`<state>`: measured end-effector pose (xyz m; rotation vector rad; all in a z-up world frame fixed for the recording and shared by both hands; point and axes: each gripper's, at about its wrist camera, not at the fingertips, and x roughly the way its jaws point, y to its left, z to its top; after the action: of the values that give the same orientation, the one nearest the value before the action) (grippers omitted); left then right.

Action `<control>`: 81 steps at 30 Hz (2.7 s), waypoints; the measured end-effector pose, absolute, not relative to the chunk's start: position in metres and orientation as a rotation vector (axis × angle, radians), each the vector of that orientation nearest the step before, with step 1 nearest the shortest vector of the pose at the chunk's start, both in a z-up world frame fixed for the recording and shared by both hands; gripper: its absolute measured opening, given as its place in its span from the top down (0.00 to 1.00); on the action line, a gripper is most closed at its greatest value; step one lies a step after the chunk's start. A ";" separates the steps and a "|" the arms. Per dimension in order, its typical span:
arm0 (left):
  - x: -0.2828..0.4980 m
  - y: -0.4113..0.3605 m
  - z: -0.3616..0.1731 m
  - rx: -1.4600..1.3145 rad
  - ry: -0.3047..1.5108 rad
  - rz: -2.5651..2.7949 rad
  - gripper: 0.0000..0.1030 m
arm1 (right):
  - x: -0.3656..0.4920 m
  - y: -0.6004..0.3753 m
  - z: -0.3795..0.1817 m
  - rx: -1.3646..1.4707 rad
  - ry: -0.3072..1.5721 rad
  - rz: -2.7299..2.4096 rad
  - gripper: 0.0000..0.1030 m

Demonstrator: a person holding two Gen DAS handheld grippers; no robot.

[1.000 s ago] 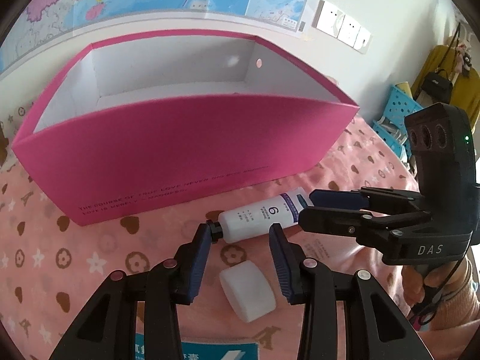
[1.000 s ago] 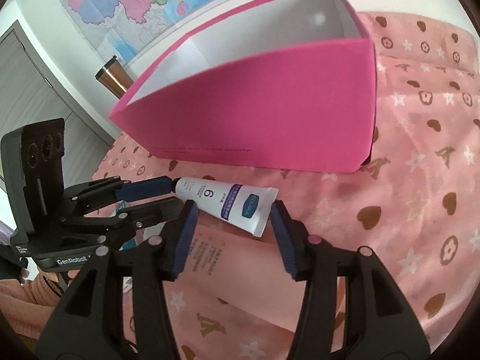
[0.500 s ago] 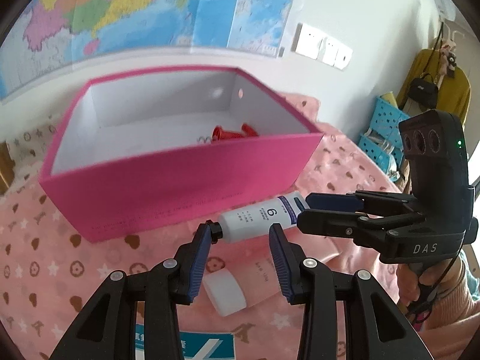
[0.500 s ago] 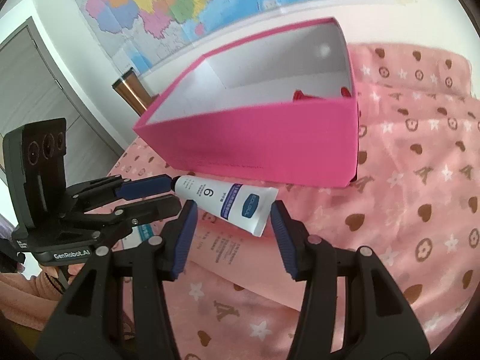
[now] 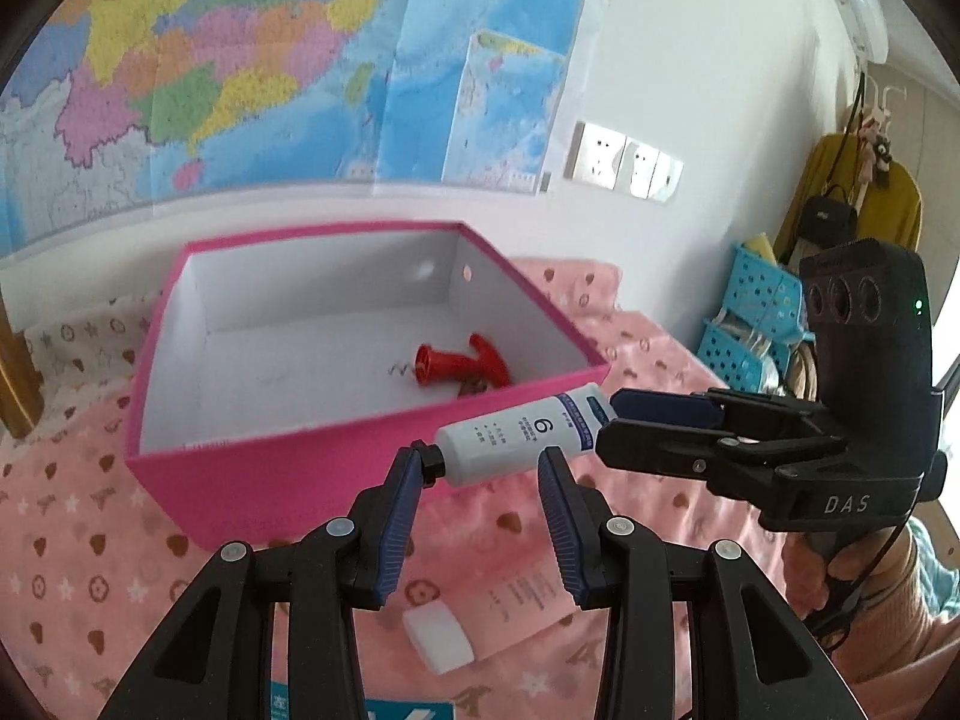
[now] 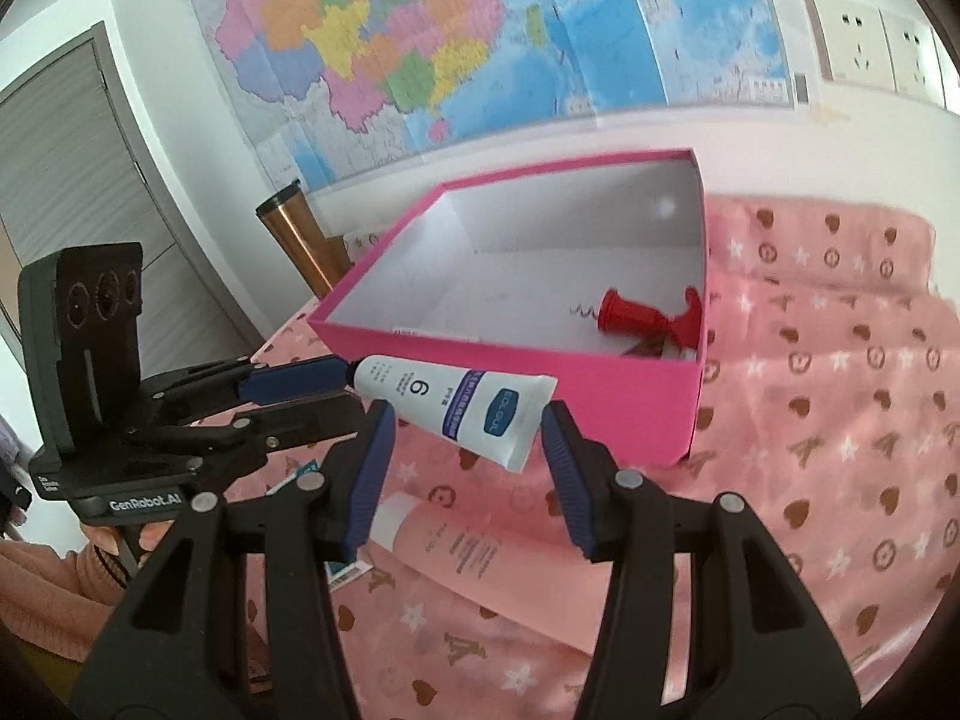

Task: Organize rigid objects
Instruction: 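Lift the lotion tube and carry it over the pink box, then open the right gripper to drop the lotion tube into the box, then withdraw the right gripper and move it to the pink lotion tube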

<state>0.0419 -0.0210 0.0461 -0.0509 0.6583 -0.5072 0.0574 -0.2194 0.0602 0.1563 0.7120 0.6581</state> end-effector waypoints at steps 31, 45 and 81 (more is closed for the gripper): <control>0.118 -0.040 0.040 0.016 0.696 -0.446 0.61 | 0.137 -0.217 0.065 0.111 0.737 0.584 0.48; 0.149 -0.049 0.020 0.007 0.778 -0.443 0.61 | 0.160 -0.214 0.048 0.092 0.793 0.523 0.48; 0.047 0.000 0.020 -0.077 0.697 -0.418 0.49 | 0.071 -0.250 0.037 0.237 0.752 0.616 0.45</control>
<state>0.0472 -0.0003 0.0205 -0.0769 0.6968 -0.4181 0.0705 -0.2499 0.0375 0.2371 0.7519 0.6160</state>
